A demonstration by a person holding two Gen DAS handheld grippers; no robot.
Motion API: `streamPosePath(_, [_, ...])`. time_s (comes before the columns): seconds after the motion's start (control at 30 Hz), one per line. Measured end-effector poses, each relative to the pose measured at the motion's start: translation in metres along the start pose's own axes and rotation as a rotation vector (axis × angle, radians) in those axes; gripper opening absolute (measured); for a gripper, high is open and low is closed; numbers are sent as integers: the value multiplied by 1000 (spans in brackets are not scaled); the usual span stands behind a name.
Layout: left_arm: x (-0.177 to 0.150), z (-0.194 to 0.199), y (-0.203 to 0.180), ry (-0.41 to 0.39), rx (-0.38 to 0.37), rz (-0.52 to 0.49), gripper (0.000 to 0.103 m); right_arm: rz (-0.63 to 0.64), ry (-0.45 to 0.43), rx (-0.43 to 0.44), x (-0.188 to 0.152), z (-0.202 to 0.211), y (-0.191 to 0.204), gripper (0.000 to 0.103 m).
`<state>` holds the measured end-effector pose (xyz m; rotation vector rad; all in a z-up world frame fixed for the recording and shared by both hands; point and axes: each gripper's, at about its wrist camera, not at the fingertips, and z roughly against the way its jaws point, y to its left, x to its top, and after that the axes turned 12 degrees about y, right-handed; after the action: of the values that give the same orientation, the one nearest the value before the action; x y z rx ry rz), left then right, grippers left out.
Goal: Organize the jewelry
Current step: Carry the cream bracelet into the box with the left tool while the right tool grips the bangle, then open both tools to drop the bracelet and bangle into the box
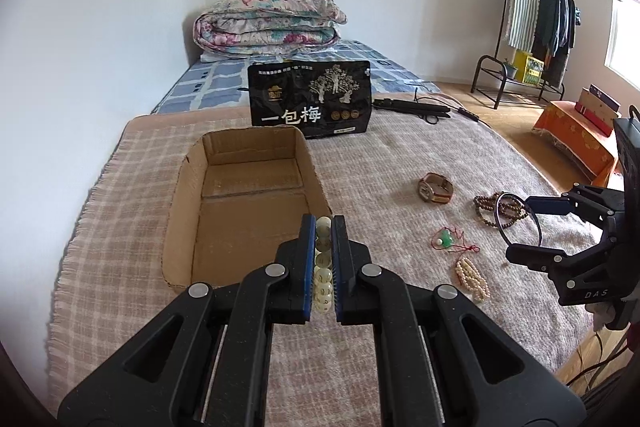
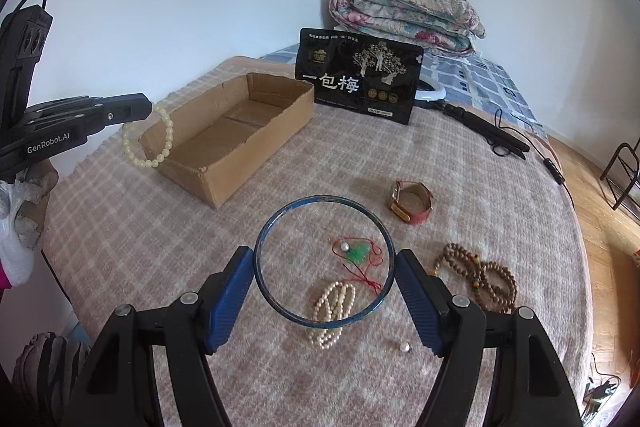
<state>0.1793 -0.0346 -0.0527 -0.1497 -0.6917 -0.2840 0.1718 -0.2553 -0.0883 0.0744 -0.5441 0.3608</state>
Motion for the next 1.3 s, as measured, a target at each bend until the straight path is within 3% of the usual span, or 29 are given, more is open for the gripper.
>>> streamPosePath(0.57, [9, -27, 66, 9, 55, 83, 5, 59, -26, 74, 108, -51, 46, 74])
streamPosePath(0.97, [6, -40, 87, 25, 54, 107, 5, 80, -5, 115, 153, -99, 71, 74])
streamPosePath(1.3, [3, -53, 94, 45, 50, 114, 5, 71, 21, 143, 166, -130, 77, 75])
